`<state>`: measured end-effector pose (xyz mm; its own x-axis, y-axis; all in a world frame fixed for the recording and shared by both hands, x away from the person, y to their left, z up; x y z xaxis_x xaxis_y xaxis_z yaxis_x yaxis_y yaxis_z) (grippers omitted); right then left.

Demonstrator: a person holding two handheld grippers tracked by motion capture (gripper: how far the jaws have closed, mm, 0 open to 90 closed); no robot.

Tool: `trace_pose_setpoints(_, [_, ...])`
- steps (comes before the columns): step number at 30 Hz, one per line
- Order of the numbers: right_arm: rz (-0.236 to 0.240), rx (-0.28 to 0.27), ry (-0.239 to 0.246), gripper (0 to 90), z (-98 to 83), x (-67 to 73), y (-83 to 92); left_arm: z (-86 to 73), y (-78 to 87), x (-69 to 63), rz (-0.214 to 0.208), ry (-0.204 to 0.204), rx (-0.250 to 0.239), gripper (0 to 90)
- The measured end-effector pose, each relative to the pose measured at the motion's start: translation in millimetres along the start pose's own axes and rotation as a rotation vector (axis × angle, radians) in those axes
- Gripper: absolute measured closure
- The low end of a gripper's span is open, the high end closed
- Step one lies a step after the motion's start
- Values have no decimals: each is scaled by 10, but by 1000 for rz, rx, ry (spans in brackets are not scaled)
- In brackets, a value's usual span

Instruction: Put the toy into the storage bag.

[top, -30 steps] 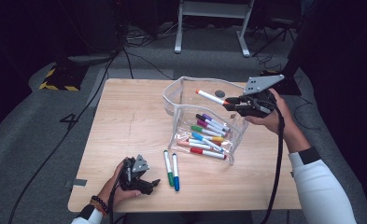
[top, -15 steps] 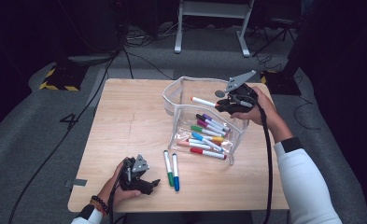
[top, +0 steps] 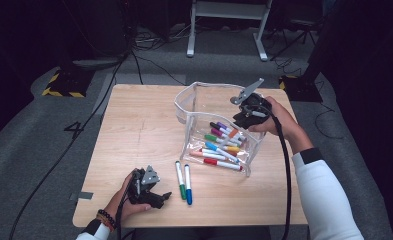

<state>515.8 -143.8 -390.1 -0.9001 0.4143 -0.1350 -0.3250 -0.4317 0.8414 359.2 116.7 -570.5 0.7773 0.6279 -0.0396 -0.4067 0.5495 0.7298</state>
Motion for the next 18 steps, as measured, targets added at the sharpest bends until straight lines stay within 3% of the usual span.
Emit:
trace_pose_setpoints(5, [-31, -78, -29, 512, 4, -44, 153, 0, 0, 0, -1, 0, 0, 101])
trace_pose_setpoints(7, [-73, -107, -43, 467, -1, -74, 233, 0, 0, 0, -1, 0, 0, 101])
trace_pose_setpoints(10, [-83, -149, -59, 409, -25, -58, 341, 0, 0, 0, 0, 0, 0, 101])
trace_pose_setpoints(18, [-160, -246, -97, 328, -137, -32, 627, 0, 0, 0, 0, 0, 0, 101])
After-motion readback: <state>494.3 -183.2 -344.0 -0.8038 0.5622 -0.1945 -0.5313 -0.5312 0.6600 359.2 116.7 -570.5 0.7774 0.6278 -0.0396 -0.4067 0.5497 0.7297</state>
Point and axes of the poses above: each handheld gripper's, and its own axes: y roughly backward along the jaws, z roughly out of its top, x roughly to its left, the point moved 9 cm from there along -y, roughly forward along the jaws, and after that the axes turned 2 degrees about -z, right-handed, at the moved point
